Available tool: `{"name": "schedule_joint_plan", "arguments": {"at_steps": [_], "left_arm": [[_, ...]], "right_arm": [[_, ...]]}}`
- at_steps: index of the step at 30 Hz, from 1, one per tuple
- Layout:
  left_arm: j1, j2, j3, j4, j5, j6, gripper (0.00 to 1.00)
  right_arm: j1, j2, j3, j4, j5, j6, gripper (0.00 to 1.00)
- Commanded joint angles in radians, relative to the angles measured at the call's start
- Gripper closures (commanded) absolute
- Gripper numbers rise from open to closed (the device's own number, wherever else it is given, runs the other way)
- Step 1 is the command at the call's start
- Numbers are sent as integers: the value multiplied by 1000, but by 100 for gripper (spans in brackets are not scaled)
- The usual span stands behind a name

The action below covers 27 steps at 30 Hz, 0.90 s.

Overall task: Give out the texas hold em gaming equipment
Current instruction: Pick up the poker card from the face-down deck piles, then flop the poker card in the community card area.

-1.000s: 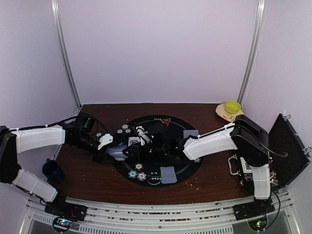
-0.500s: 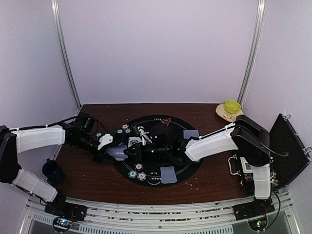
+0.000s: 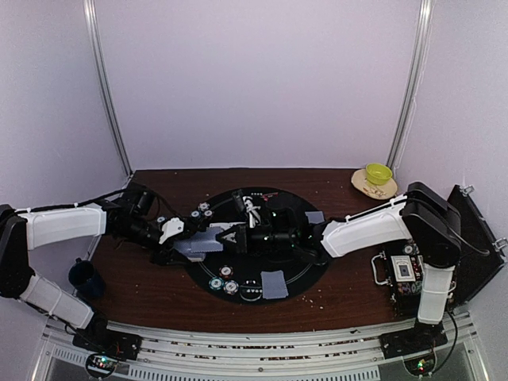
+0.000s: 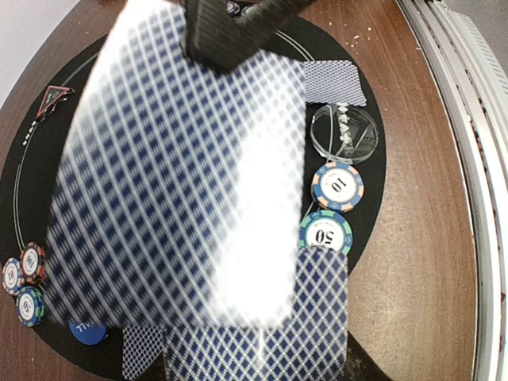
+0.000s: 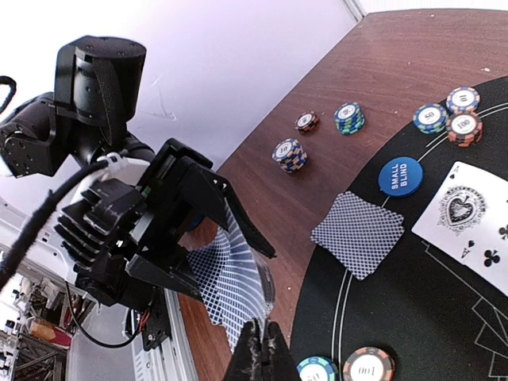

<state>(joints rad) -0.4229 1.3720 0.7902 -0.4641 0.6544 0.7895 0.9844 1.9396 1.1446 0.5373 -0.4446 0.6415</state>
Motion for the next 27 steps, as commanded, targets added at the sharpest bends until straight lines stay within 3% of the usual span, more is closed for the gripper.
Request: {"name": "schedule_joint_plan", "arguments": {"at_steps": [1,4,11,27], "left_arm": [[0,-4,-1,31,19,7,53],[1,-2,1,31,20,6,53],[0,-1,1,31,21,6,53],[0,3,3,31,21,5,53]], "right_arm": [[-29,-98,-41,-32,65,-41,100],[-42,-162,-64,-95,153,-93,100],[-46,-234,-38,-328,529,-277,100],[30,-10,205,-609,1242,-708,100]]}}
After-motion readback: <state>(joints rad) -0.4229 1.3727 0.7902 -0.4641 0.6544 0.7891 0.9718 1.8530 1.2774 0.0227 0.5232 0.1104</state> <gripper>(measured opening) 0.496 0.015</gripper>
